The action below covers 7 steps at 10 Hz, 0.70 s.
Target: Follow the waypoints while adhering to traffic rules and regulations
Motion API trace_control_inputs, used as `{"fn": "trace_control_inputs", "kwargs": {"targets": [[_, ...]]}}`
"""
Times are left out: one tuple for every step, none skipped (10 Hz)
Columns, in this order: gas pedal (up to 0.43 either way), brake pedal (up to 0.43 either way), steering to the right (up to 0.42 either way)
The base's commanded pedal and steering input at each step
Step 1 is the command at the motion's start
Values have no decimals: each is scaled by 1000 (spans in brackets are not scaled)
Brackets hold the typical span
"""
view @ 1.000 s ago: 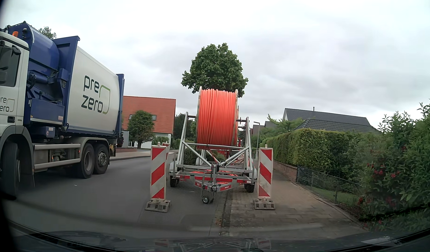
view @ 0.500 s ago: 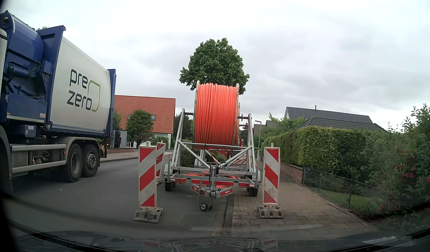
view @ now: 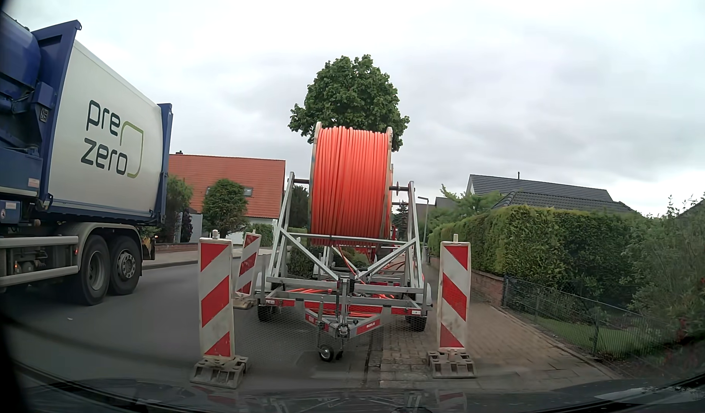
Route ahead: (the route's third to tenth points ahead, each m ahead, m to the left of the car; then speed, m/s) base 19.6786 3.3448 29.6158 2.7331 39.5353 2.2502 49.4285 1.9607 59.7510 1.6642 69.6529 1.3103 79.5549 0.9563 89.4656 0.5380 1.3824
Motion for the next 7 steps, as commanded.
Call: {"fn": "trace_control_inputs", "kwargs": {"targets": [[0, 110, 17], [0, 110, 17], [0, 116, 17], [0, 122, 17], [0, 122, 17], [0, 134, 15], [0, 159, 13]]}}
